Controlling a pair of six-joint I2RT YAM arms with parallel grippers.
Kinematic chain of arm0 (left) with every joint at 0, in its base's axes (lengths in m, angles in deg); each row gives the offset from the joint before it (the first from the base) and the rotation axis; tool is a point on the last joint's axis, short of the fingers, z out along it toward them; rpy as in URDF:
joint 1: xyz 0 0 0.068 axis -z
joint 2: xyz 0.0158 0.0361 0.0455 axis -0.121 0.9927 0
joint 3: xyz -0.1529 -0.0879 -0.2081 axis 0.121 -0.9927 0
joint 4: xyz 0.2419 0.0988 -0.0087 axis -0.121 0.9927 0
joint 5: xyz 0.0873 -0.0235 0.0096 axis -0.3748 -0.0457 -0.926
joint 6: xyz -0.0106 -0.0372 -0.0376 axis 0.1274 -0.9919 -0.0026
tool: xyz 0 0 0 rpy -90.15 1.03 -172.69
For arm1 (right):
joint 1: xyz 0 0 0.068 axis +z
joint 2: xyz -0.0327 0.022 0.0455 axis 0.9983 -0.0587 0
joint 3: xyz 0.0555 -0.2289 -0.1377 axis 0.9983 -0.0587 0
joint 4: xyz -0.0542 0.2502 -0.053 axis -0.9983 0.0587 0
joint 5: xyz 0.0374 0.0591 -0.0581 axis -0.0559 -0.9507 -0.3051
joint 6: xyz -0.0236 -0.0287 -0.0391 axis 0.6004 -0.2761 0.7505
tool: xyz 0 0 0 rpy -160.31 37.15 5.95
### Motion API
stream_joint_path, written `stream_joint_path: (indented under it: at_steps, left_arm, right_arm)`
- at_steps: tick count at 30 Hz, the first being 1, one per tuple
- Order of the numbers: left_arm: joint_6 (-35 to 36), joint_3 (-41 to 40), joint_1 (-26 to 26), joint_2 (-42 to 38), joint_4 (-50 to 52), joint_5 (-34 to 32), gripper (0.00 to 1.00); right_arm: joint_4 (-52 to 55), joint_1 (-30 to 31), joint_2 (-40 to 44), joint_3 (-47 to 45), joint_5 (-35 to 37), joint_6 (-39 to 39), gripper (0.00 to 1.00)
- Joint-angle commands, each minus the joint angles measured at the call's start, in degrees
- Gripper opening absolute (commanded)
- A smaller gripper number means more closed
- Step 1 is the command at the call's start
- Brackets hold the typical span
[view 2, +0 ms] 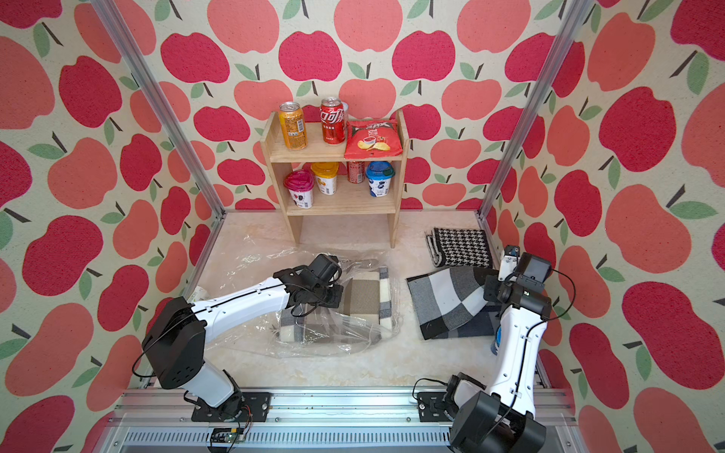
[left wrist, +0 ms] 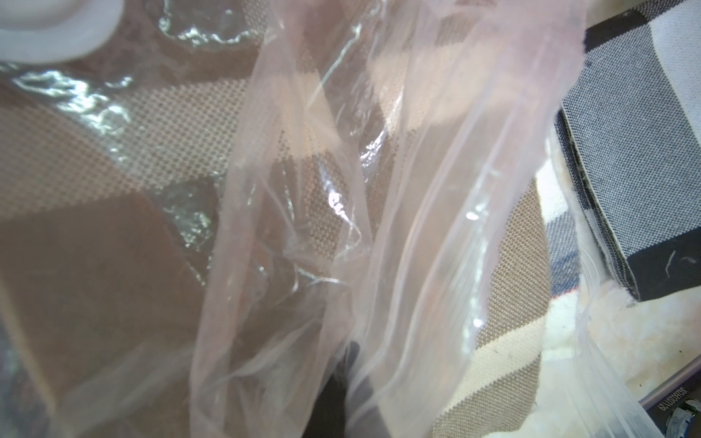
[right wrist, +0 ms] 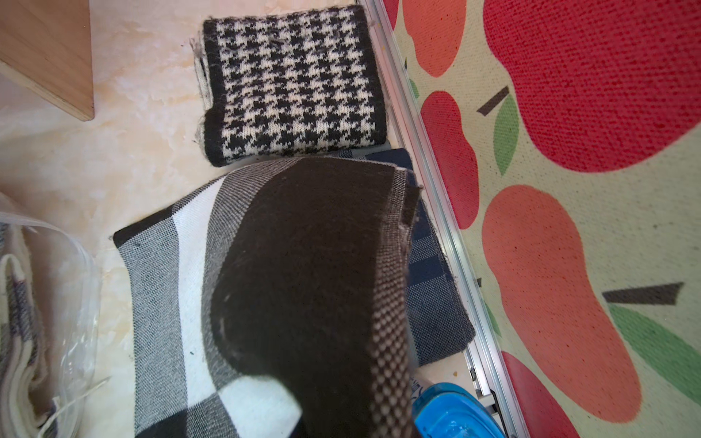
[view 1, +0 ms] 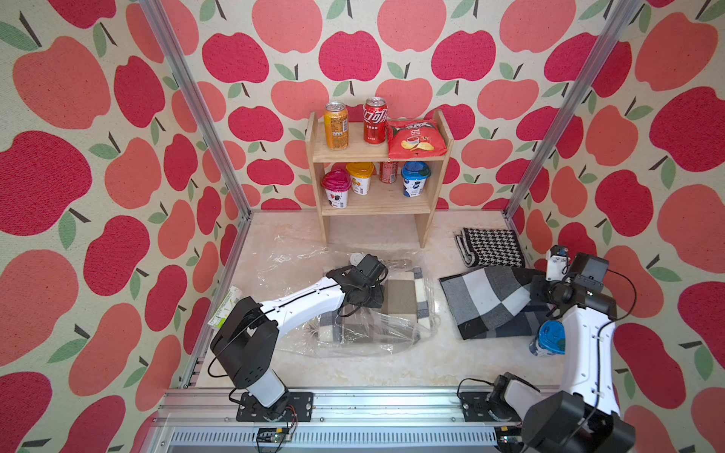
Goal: Take the scarf out of the vacuum bag
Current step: Place the scarf in the vacuum bag.
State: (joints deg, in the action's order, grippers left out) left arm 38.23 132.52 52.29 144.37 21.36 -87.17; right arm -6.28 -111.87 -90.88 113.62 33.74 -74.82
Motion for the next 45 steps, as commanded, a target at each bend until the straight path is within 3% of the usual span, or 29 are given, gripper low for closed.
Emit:
stream_joint_path:
  at_steps: [1,24,28,32,36,41,44,45]
  left_arm:
    - [0.41,-1.03,-0.32,0.03,0.89,0.16,0.00]
    - [0.25,-0.84,-0.06,-0.13,0.49,0.11,0.00]
    - [0.34,-0.80,-0.04,-0.07,0.42,0.11,0.00]
    - [0.43,-0.76,-0.08,0.04,0.31,0.24,0.00]
    - [0.43,-0.75,-0.02,0.08,0.19,0.30,0.00]
    - [0.43,-0.91,-0.02,0.06,0.06,0.23,0.00]
    - [0.35,-1.12,-0.08,0.07,0.07,0.29,0.00]
    - [0.34,-1.18,-0.08,0.04,0.03,0.29,0.00]
  right_arm:
    - [-6.53,-1.86,-0.18,0.17,-2.56,-2.25,0.00]
    - [-10.96,-6.06,-10.26,-0.80,-1.35,-8.40,0.05]
    - [-11.76,-6.22,-9.32,-1.86,0.46,-9.39,0.17]
    - [-11.95,-7.20,-9.19,-2.32,-0.13,-10.27,0.12]
    - [-11.91,-7.67,-9.73,-2.24,-0.29,-11.29,0.52]
    - [-12.21,-7.83,-9.60,-2.28,0.28,-11.67,0.74]
    - [-12.63,-7.87,-9.34,-2.32,-0.50,-12.02,0.99]
    - [-12.75,-7.81,-9.46,-2.28,-0.88,-12.10,1.00]
